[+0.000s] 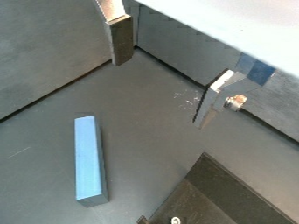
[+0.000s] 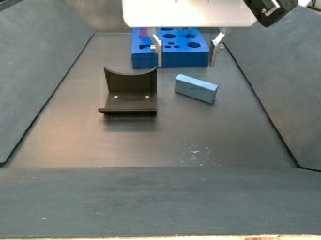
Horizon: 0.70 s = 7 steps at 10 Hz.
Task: Pick up the rectangle object. Move up. Place the rectangle object on the fixture. Regrasp the rectangle object. Move to above the board. Insert the rectangle object.
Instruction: Pick up the rectangle object.
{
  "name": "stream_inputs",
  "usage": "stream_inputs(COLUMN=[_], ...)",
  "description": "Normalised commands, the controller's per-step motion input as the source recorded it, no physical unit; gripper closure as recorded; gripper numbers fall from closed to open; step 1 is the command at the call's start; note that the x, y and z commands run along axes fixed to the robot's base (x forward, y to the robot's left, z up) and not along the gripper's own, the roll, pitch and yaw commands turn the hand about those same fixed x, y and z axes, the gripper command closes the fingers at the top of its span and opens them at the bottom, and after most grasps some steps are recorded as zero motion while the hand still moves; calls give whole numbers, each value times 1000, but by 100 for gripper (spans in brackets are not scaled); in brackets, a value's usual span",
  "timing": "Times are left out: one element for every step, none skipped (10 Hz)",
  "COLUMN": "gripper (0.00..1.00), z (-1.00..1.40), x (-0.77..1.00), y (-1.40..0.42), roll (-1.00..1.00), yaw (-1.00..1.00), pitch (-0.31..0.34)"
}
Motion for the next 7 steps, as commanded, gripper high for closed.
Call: stream_inputs(gripper=[0,0,0,0,0,0,0], z=[0,0,-3,-17,0,0,-194], x=[-3,-14,-11,-11,-66,-69,-437], y=[-194,-217,-186,-166,0,0,-540], roll=[0,0,0,-29,0,0,0], yaw=[94,137,94,94,0,-23,40], pitch=[0,0,0,-11,0,29,-6])
